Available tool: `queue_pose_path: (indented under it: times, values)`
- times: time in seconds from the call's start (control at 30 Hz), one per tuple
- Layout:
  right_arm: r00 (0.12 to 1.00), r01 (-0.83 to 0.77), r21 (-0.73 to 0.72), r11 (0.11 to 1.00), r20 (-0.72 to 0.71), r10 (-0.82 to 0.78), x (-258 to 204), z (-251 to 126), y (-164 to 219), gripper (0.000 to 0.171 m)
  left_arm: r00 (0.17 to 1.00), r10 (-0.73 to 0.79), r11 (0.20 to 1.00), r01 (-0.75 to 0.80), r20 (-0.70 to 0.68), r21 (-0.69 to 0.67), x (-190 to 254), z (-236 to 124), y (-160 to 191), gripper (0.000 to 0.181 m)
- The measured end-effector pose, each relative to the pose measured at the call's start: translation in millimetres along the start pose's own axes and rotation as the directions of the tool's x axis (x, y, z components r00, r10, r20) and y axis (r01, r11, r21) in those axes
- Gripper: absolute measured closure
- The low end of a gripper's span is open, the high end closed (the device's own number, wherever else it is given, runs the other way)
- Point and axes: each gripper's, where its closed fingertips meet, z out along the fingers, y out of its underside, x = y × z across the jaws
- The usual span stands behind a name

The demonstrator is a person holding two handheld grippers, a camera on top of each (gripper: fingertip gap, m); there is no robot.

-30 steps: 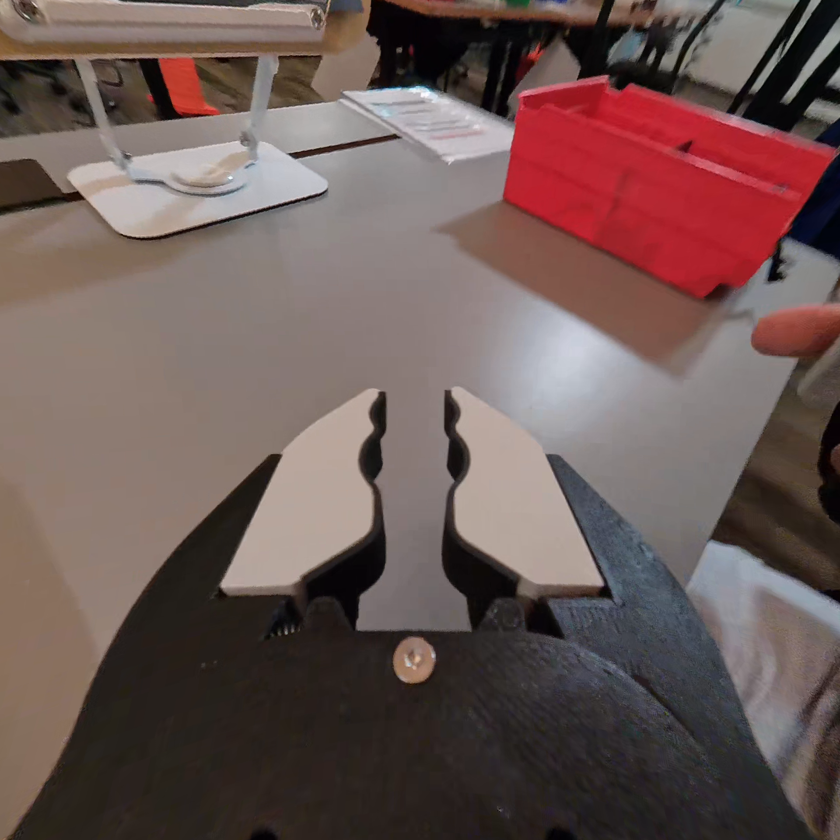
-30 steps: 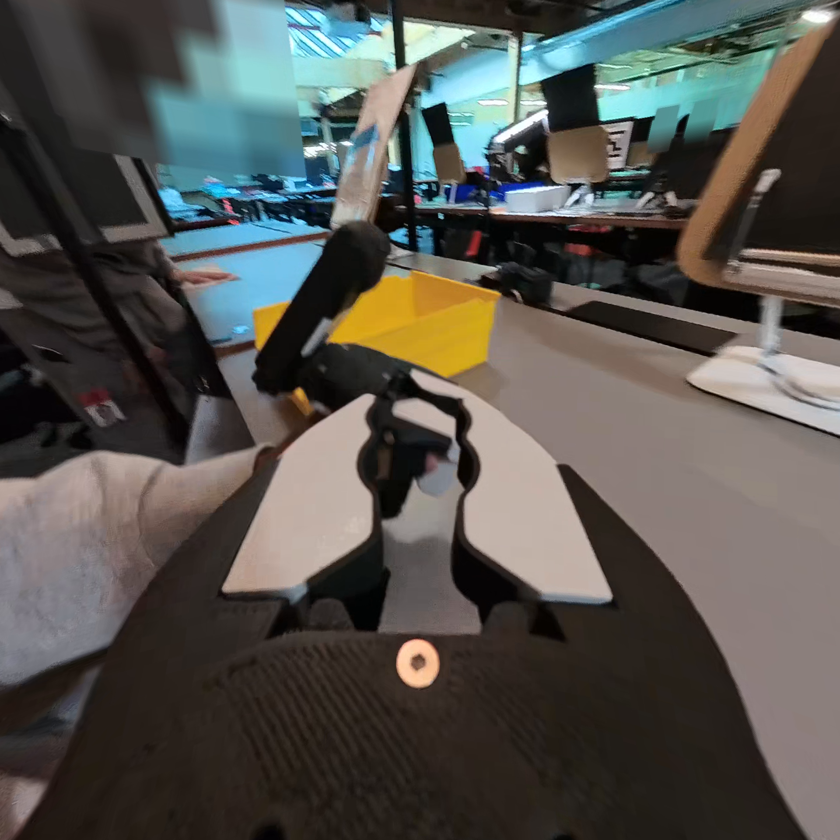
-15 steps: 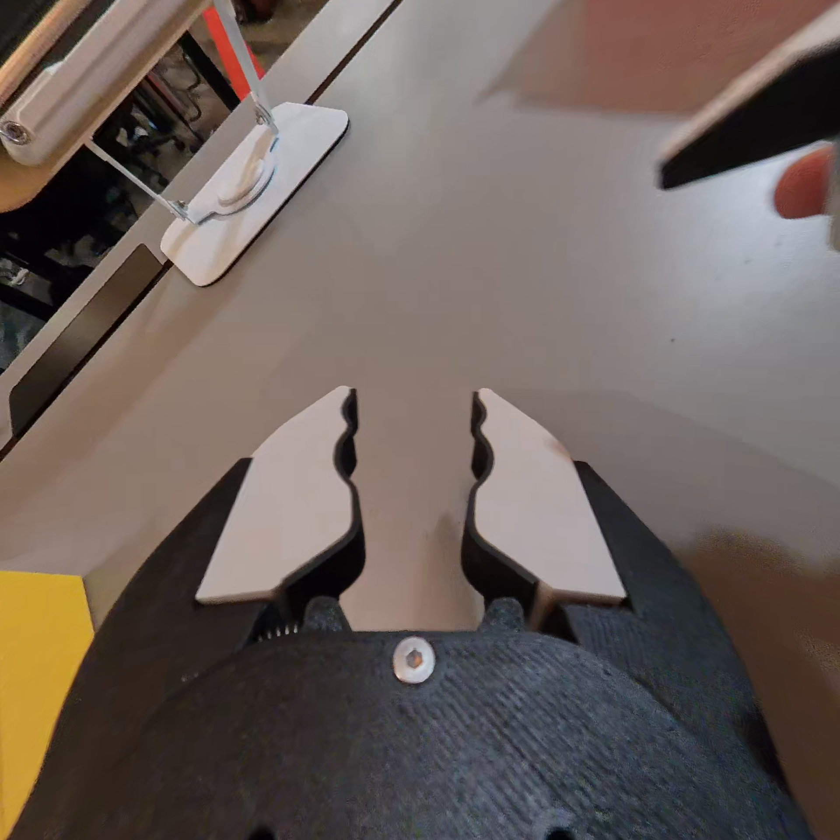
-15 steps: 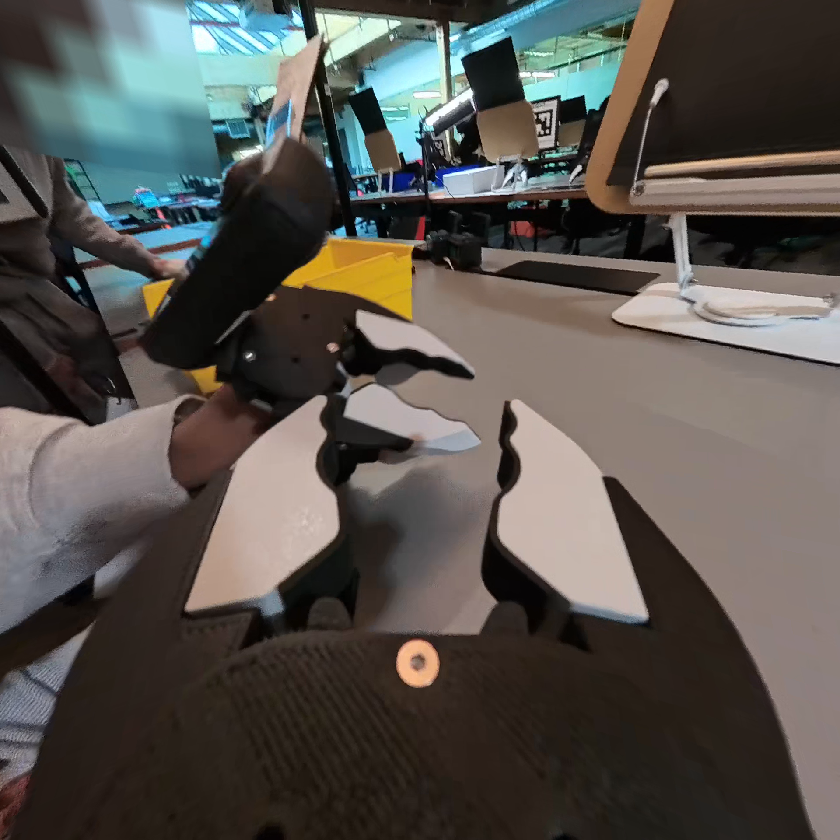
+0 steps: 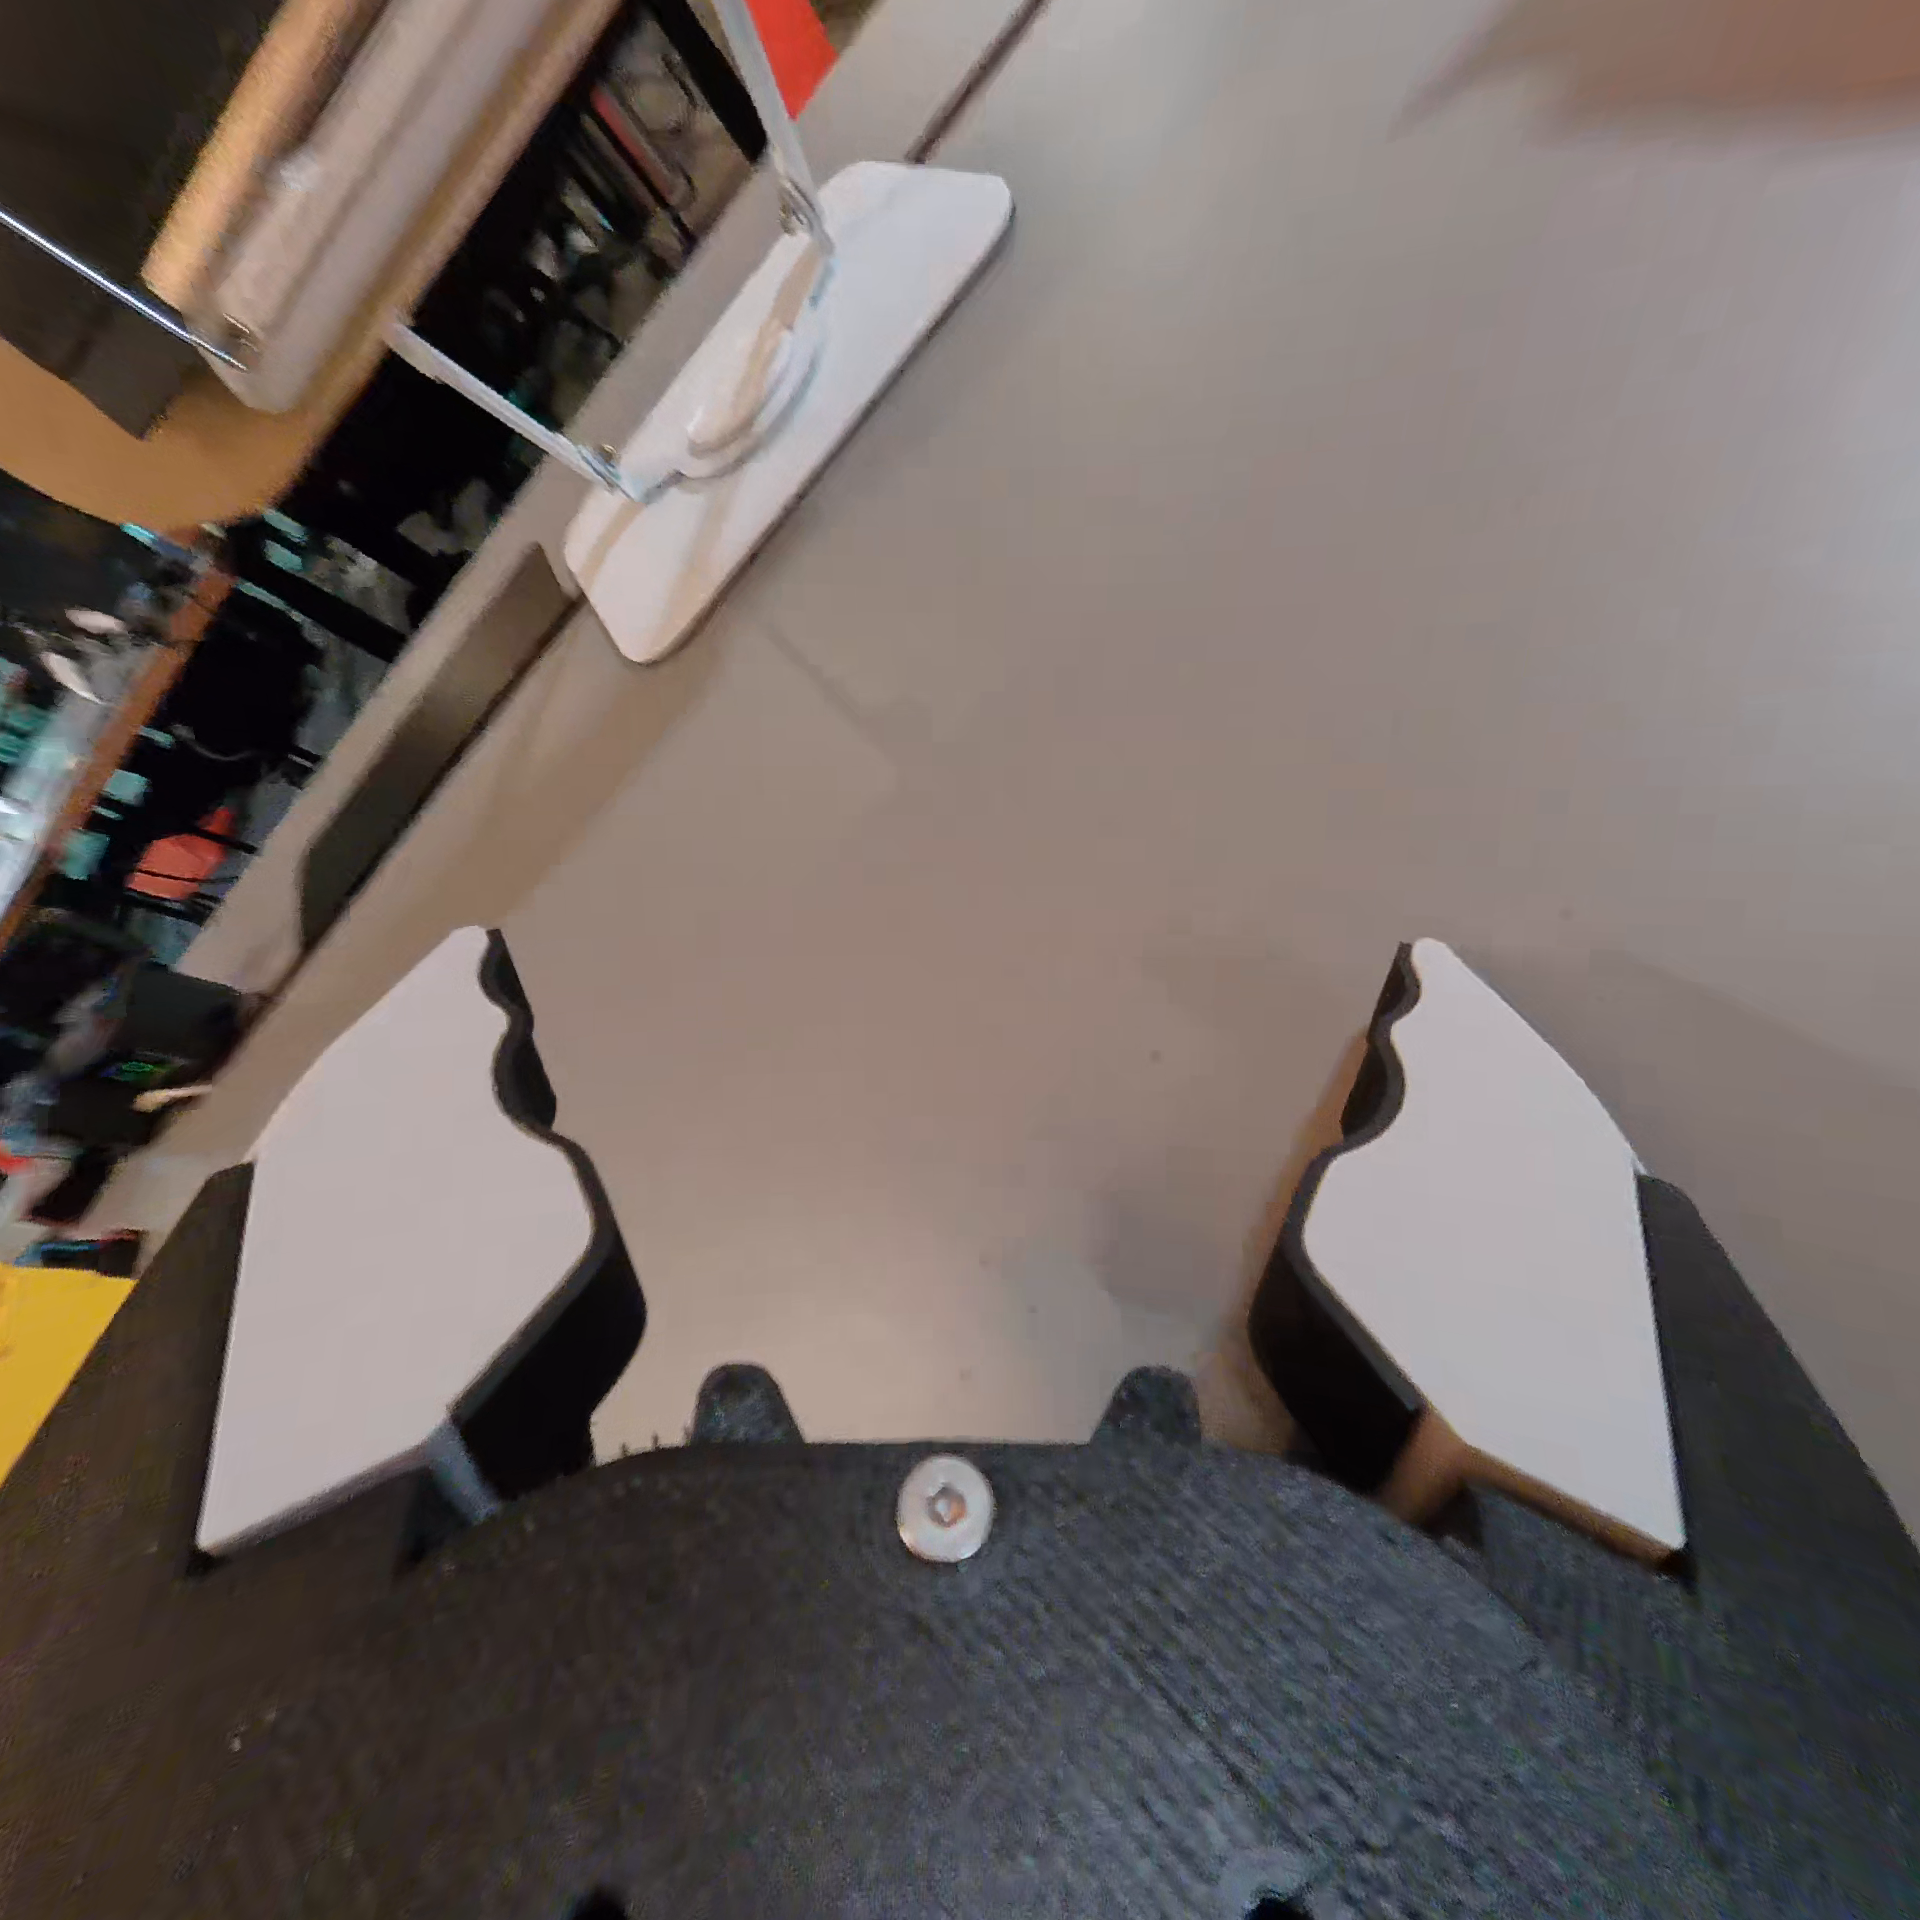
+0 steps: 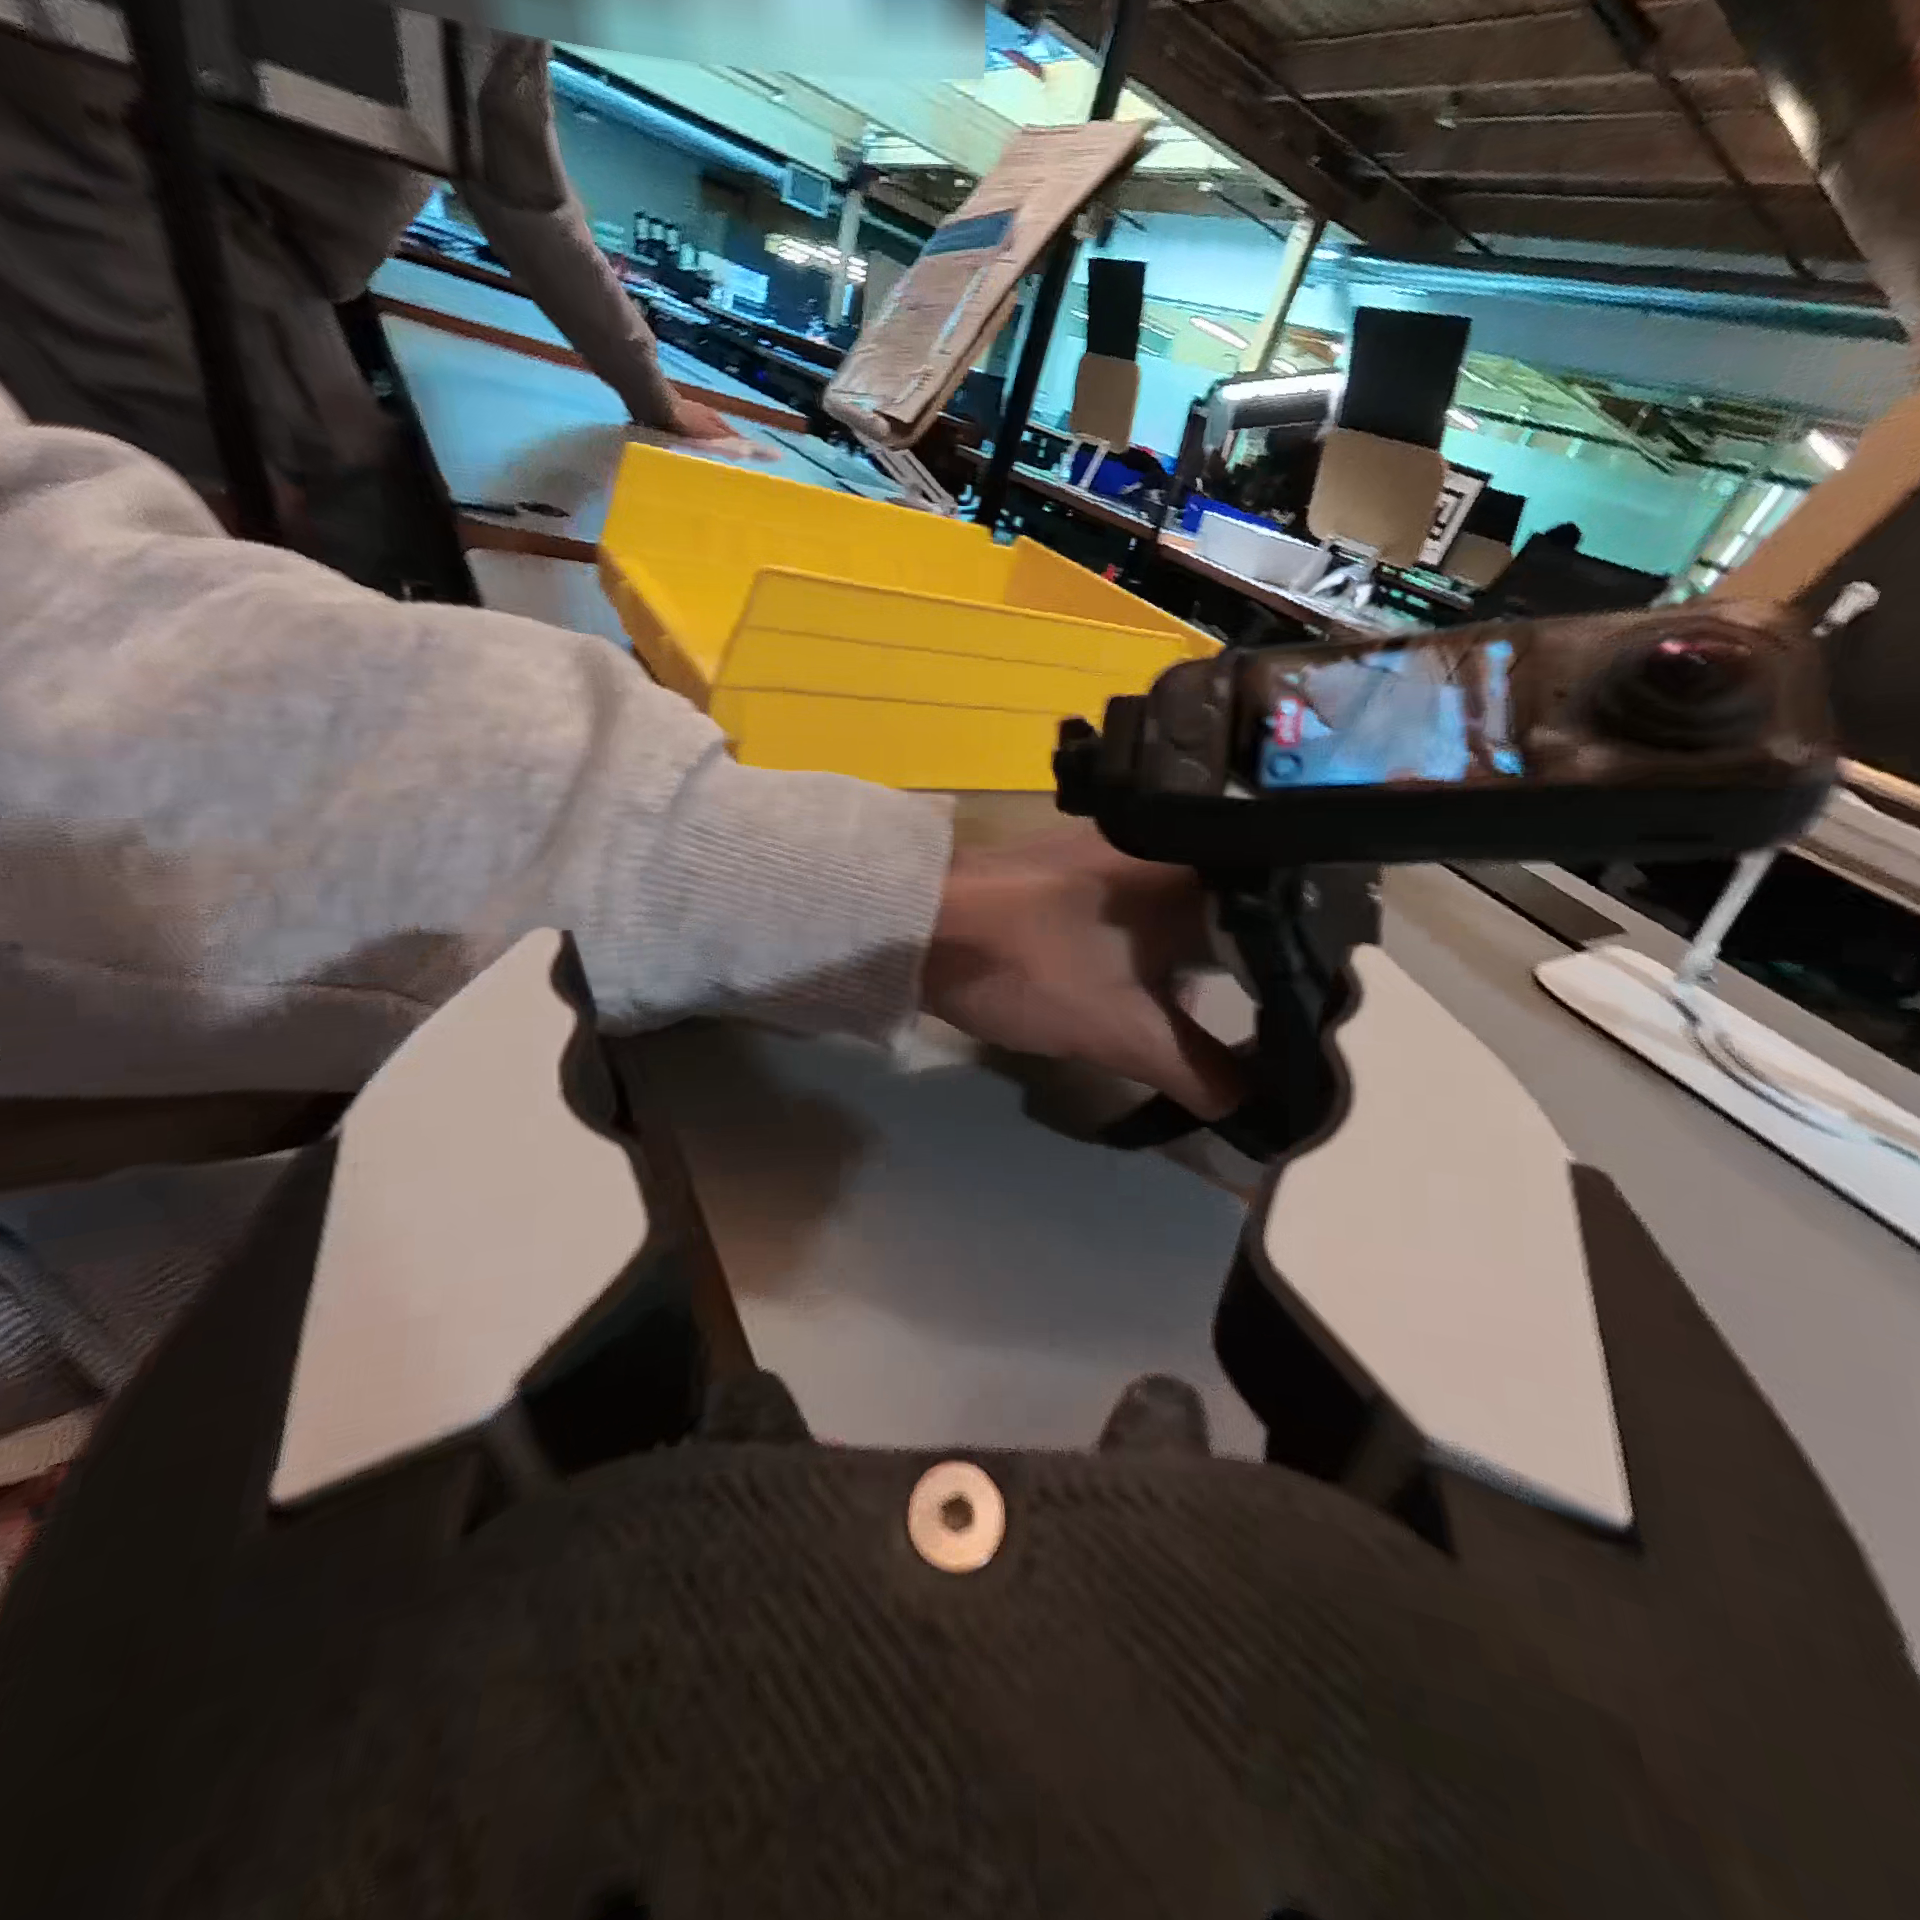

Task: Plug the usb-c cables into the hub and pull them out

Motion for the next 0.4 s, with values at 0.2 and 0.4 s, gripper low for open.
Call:
queue_pose_path:
  times: [0.2, 0.4]
  values:
    - [0.997, 0.049, 0.01, 0.999, 0.063, -0.05, -31, 9, -7, 0.042, 0.985, 0.123, 0.985, -0.136, 0.123, 0.11, -11, -10, -18, 0.036]
    - [0.985, 0.169, -0.038, 0.985, -0.013, -0.169, -30, 15, -9, 0.056, 0.955, 0.294, 0.955, -0.293, -0.024, 0.039, 17, -14, 1, 0.152]
